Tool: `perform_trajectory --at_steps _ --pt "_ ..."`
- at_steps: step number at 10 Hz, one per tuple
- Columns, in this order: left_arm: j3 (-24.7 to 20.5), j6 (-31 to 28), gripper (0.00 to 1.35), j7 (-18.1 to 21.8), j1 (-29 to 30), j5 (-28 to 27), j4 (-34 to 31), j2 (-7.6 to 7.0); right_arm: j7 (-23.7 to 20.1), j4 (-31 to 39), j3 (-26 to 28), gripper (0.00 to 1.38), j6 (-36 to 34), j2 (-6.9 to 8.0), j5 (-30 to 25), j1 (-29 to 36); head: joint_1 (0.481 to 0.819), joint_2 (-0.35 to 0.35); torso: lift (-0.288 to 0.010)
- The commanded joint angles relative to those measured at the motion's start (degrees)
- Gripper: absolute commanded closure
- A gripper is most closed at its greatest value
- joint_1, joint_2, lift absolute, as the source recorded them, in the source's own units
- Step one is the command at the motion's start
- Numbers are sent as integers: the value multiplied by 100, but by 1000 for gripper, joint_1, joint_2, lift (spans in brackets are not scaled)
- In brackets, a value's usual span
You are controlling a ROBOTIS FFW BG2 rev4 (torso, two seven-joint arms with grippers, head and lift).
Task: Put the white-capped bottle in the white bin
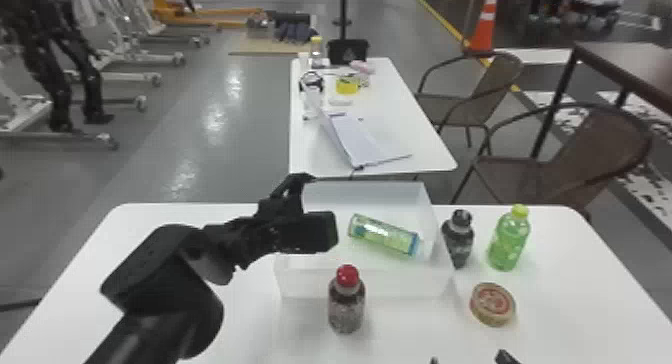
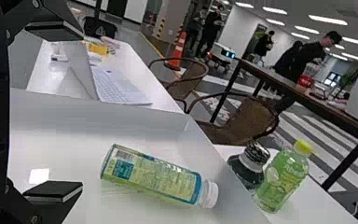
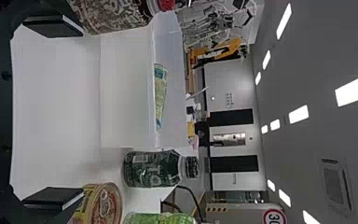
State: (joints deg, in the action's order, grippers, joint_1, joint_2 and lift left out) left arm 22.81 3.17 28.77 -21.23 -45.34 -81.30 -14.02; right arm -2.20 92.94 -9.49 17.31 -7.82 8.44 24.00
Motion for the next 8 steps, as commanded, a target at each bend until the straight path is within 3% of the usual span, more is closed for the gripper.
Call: perform_trajectory --at_steps 1,2,4,5,6,8 --pt "-927 26 171 59 638 236 -509 118 0 14 0 93 0 0 8 26 549 0 -100" --pt "-1692 167 171 112 1095 482 -676 417 0 31 9 94 0 -9 26 52 549 0 -100" --pt "-3142 747 173 138 1948 1238 -940 1226 0 57 9 94 0 -53 35 96 549 0 -100" --pt "-3714 852 173 103 2378 2178 -958 1416 0 66 9 94 0 -71 35 105 549 0 -100" --pt "-4118 1178 176 41 2739 2715 -1002 1416 0 93 9 94 0 -71 26 131 549 0 -100" --pt "-4197 1485 183 -47 3415 4200 -1019 1416 0 110 18 93 0 -88 35 158 549 0 -100"
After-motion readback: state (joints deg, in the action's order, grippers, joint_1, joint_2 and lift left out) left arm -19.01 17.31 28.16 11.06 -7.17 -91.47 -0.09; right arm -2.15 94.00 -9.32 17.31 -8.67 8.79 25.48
